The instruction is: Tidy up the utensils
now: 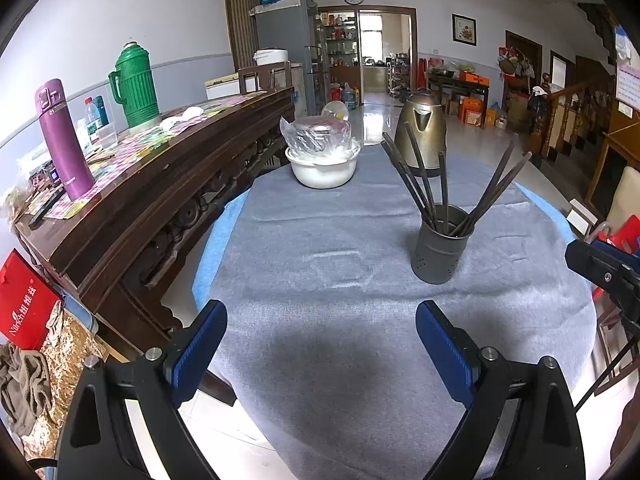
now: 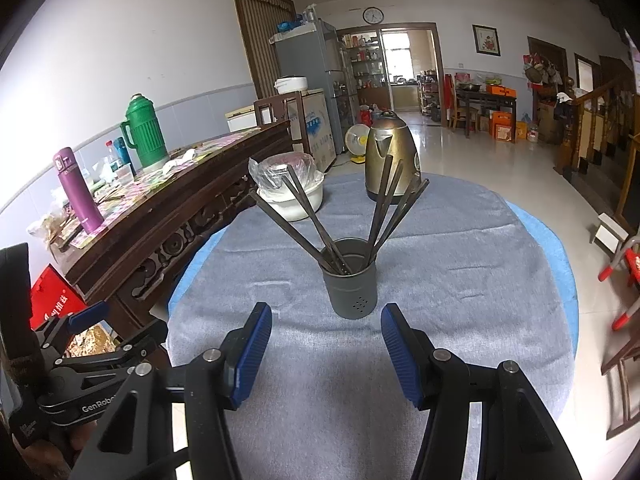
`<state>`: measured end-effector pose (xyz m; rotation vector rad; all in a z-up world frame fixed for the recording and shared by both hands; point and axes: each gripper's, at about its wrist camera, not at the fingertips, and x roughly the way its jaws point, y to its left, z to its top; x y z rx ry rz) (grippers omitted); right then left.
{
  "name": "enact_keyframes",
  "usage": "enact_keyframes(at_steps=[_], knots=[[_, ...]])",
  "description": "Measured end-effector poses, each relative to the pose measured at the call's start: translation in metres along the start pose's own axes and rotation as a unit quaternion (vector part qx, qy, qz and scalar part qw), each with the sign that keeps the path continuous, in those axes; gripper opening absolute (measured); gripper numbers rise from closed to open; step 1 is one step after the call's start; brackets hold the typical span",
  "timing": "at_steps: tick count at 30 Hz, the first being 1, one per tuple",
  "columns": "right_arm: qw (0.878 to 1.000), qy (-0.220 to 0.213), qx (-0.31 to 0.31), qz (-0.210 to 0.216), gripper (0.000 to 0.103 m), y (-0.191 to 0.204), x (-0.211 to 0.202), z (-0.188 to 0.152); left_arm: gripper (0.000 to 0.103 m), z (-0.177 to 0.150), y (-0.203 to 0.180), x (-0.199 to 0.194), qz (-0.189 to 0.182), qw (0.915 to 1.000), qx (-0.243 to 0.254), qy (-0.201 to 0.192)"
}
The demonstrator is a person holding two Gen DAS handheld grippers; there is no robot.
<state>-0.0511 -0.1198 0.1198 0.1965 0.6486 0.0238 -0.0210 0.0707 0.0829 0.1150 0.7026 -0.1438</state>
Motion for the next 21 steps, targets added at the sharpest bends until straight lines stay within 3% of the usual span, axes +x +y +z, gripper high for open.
enact_keyframes(at_steps=[21], knots=[[0.999,0.004,-0.022,-0.03,0.061,0.023,0.013,0.009,0.095,0.005,0.023,0.015,-0.009,0.9999,-0.005,0.007]])
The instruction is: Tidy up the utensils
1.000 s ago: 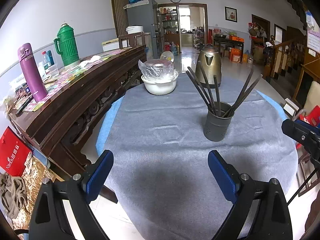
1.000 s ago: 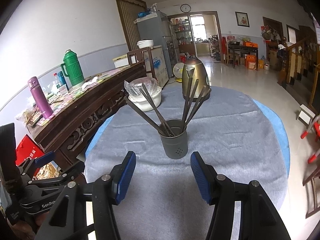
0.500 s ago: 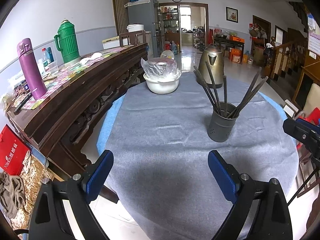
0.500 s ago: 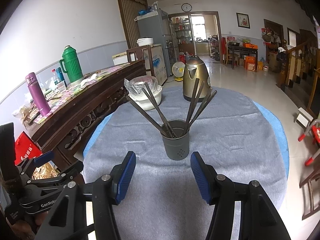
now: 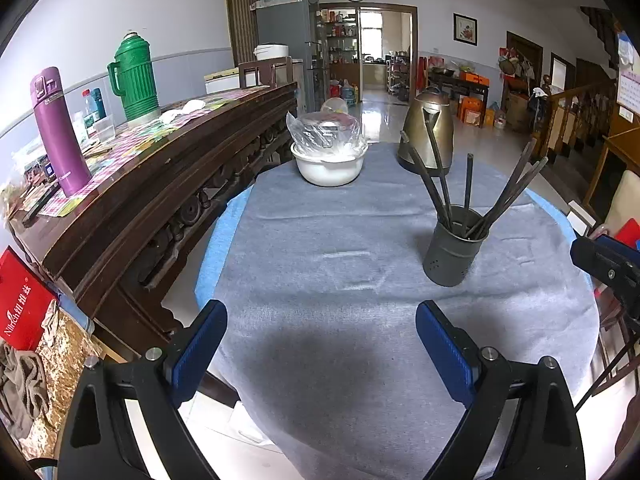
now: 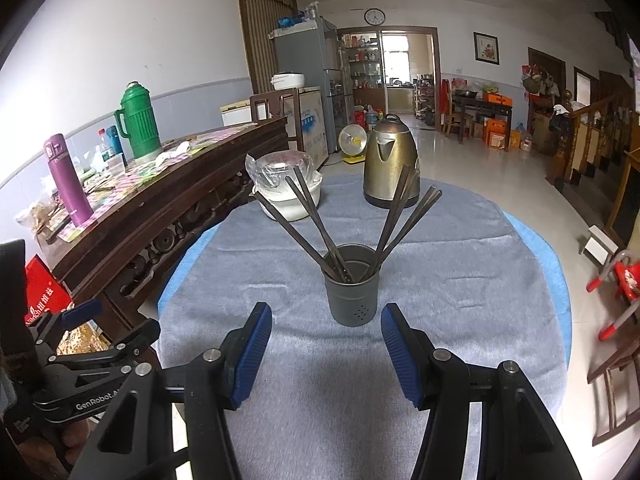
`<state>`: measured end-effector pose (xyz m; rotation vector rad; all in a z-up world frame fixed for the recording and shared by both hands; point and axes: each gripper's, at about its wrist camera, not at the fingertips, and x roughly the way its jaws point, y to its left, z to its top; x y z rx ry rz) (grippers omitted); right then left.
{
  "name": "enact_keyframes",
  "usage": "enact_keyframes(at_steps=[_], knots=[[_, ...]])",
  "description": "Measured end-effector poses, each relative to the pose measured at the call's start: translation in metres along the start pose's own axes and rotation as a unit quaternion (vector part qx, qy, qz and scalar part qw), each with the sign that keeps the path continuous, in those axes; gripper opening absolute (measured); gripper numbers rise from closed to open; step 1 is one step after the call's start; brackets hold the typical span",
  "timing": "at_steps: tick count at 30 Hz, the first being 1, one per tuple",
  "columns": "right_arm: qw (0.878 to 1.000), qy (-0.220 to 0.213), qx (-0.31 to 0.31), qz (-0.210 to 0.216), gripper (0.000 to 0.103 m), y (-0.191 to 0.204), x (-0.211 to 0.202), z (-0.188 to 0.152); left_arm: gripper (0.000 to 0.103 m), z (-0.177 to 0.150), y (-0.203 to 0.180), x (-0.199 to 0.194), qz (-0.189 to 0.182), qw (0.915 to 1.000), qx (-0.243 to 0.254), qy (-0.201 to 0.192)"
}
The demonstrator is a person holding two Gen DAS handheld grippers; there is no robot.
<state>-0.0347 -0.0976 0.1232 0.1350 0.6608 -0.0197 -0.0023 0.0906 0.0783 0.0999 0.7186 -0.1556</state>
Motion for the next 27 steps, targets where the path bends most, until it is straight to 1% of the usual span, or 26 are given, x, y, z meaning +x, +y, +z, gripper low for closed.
enact_keyframes(at_steps=[7,15,21,27], knots=[[1.0,-0.004,0.007,-0.012,0.061,-0.001,0.005,0.002,0.095,0.004,0.001,0.003,-0.002,1.0,0.008,0.002],[1.0,-0.002,0.025,-0.009,0.061,-0.008,0.014,0.004,0.095,0.009,-0.001,0.009,0.004,0.9999,0.014,0.006],[1.0,-0.011,0.011,-0.01,0.061,-0.008,0.016,0.008,0.095,0.012,-0.002,0.018,0.011,0.9997,0.013,0.017],[1.0,-0.003,0.01,-0.001,0.061,-0.016,0.028,0.007,0.095,0.019,-0.008,0.022,0.017,0.9996,0.015,0.016]])
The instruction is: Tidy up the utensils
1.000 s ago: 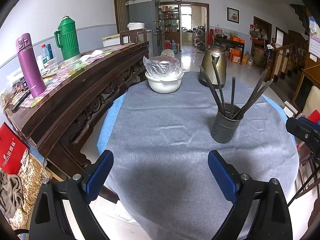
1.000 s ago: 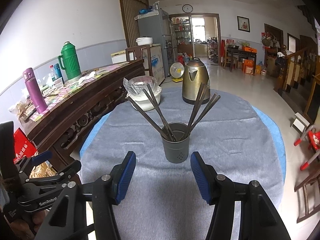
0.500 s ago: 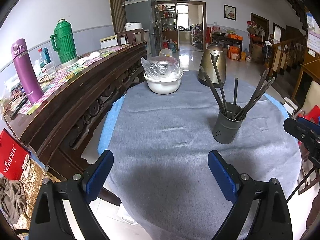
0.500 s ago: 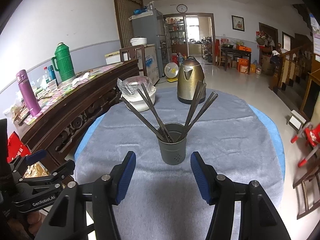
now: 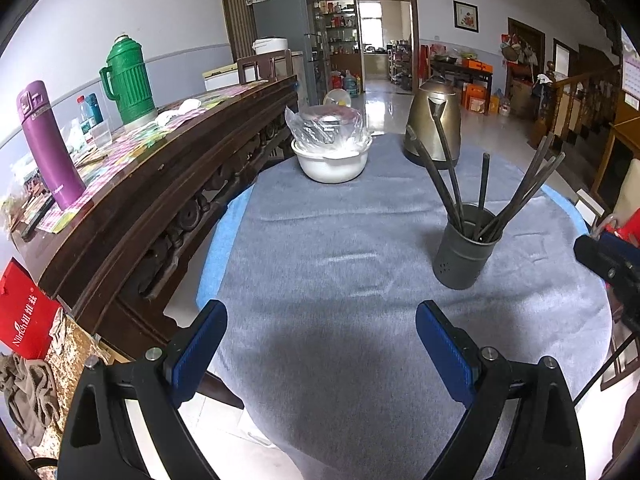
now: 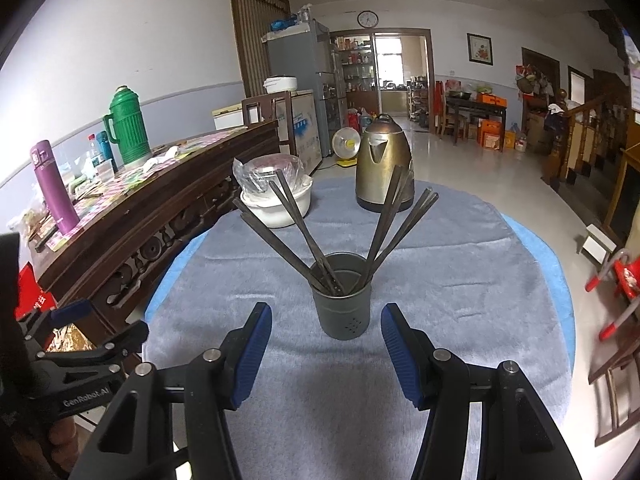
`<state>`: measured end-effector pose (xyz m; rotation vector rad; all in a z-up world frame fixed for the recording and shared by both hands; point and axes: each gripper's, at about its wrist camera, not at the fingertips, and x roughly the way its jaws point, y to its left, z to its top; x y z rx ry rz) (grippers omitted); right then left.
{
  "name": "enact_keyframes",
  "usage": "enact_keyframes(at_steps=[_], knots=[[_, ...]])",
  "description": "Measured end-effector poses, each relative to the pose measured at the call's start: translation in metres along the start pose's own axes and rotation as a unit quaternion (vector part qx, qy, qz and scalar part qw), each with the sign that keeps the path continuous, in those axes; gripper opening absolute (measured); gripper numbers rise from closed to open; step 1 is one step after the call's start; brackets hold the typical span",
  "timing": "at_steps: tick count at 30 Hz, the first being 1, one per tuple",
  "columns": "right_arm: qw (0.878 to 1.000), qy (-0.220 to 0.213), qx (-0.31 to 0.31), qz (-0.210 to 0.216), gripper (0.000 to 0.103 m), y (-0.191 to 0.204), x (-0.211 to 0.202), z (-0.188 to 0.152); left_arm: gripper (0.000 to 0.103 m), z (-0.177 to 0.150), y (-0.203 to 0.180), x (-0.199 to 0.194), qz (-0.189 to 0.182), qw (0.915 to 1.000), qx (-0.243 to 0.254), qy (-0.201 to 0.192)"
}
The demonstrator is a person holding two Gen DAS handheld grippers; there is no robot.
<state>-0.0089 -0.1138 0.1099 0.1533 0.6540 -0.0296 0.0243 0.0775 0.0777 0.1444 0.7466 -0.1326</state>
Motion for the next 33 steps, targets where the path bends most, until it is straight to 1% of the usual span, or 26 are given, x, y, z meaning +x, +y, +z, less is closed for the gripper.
enact_keyframes(at_steps=[10,18,27,31,33], knots=[[1.0,0.013,0.018,0.023,0.061,-0.02,0.02,0.0,0.095,0.009,-0.02,0.01,0.011,0.9999,0.01,0.009],[0.999,0.011,0.015,0.028,0.061,-0.029,0.027,0.005,0.095,0.014,-0.033,0.015,0.013,0.9998,0.011,0.013],[0.999,0.018,0.027,0.025,0.061,-0.042,0.039,0.005,0.095,0.018,-0.04,0.024,0.015,0.9996,0.016,0.019],[0.999,0.02,0.032,0.018,0.061,-0.047,0.045,0.005,0.095,0.019,-0.042,0.03,0.013,0.9995,0.017,0.021],[0.999,0.021,0.036,0.011,0.061,-0.053,0.05,0.005,0.095,0.018,-0.041,0.038,0.006,0.9996,0.013,0.026]])
